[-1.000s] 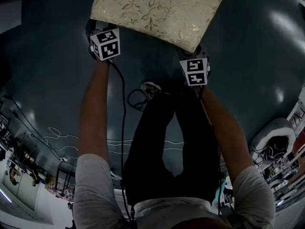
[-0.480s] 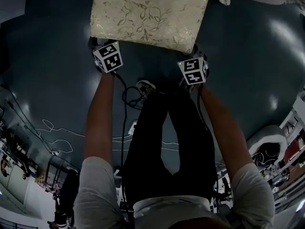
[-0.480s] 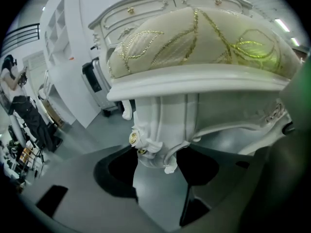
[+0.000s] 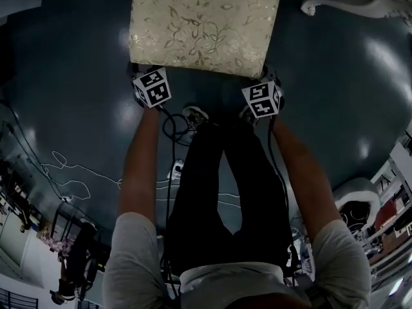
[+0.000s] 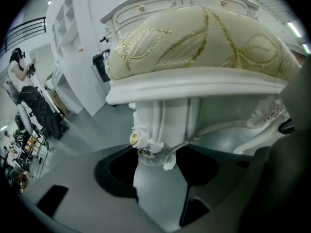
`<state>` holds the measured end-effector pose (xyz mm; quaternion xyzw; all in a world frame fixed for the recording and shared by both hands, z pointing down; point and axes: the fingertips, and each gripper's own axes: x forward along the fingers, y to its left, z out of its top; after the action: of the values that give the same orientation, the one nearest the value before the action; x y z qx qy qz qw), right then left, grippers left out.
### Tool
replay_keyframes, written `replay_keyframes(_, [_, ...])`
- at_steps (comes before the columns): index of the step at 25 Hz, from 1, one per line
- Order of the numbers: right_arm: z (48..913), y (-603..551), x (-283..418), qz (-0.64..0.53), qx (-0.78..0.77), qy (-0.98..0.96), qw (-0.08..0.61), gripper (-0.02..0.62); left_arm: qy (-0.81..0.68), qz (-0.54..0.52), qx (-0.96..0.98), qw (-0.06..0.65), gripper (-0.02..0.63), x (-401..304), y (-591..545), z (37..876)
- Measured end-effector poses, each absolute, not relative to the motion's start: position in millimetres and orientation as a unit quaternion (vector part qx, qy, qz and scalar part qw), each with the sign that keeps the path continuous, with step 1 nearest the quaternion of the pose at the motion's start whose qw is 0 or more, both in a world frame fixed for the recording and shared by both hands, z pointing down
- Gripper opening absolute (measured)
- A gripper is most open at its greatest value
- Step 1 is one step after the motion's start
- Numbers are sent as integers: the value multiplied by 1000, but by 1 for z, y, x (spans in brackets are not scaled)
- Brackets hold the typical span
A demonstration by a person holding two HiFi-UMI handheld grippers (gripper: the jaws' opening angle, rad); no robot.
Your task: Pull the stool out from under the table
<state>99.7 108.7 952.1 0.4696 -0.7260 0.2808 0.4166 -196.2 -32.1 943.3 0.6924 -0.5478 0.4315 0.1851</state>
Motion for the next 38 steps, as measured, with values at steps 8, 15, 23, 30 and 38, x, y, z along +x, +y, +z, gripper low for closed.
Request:
replay_keyframes(8, [949,111,99,297,460,-717,431,275,-540,448,684,200,252,-196,-32,943])
replay_keyframes(15, [945,112,103,302,454,-712,442,275,-540,445,683,208,252,-195,-27,943])
replay_keyframes(23, [941,116,101,312,450,-705,451,275,-533,454,682,213,252,-195,-27,942])
replay_keyframes(30, [942,113,105,315,434,-699,472,276,-548,446,664,246,251,-196,-21,941])
replay_keyframes(38, [903,141,107,296,397,-686,533,250,-553,461,637,278,40,-204,41,896])
